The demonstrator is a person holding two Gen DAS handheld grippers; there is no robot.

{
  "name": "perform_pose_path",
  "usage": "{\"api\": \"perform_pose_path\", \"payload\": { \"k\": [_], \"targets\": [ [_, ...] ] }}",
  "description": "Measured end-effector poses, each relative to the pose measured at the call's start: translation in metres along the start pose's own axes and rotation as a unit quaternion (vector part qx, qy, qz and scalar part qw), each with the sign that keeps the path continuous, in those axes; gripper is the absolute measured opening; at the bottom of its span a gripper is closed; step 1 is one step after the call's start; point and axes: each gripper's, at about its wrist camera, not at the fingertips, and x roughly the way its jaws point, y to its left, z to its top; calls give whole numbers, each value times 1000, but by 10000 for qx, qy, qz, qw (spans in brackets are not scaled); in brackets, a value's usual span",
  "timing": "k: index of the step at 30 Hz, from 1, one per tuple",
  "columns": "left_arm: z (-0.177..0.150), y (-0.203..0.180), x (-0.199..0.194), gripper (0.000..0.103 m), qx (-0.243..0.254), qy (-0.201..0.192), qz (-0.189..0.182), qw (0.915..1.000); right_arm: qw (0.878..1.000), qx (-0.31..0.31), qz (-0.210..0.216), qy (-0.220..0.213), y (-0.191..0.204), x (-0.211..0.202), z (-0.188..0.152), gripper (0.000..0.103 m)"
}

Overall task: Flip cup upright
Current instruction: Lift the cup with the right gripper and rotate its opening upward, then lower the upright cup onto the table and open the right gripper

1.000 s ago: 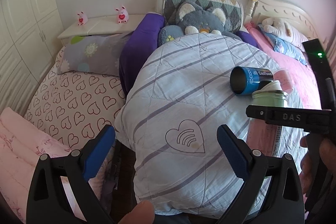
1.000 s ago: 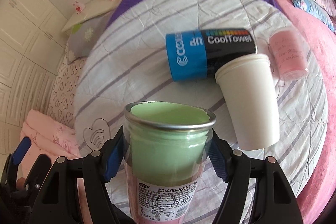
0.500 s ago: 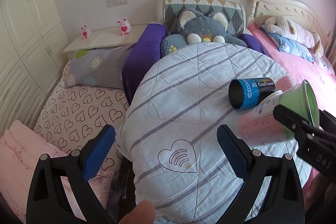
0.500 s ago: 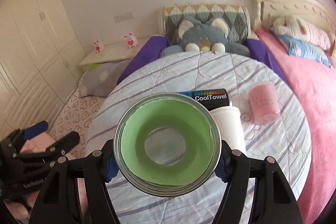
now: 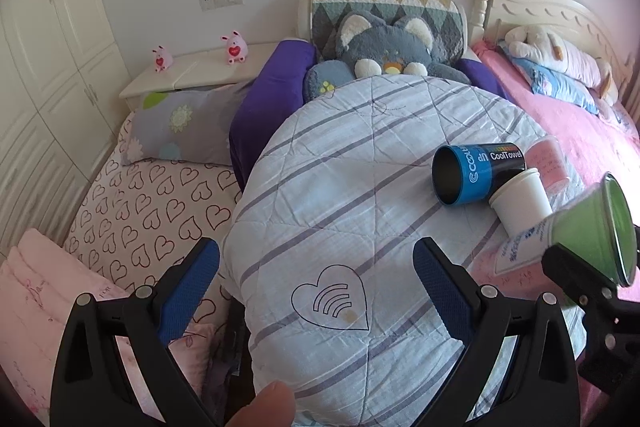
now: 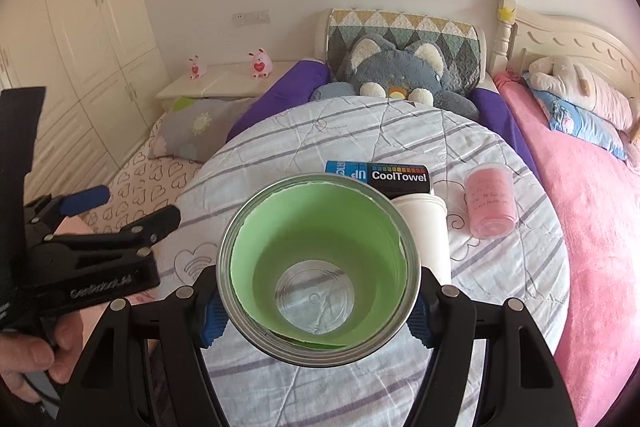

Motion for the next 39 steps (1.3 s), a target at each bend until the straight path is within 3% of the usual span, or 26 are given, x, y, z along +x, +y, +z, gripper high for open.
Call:
{"api": "perform_pose_path", "payload": {
  "k": [5,10,18,20,39],
  "targets": [
    [-3,-5,4,99,23,28,-101,9999,9994,-202,-179,201,3,0,-4,70],
    [-7,-5,7,99,41,91,-130,9999,9983,-124,-184,546,-2,30,-15,70],
    [-7,5,7,99,-32,84,-100,9999,9987,-132,-46,481,-3,35,-17,72],
    [-7,5,6,99,-25,83,-101,9999,9989,-76,-8,471,-3,35,-17,81],
    [-1,-6,-15,99,106,-112,-37,9999,10000,25,-49,72,-13,9,-16,83]
  ]
}}
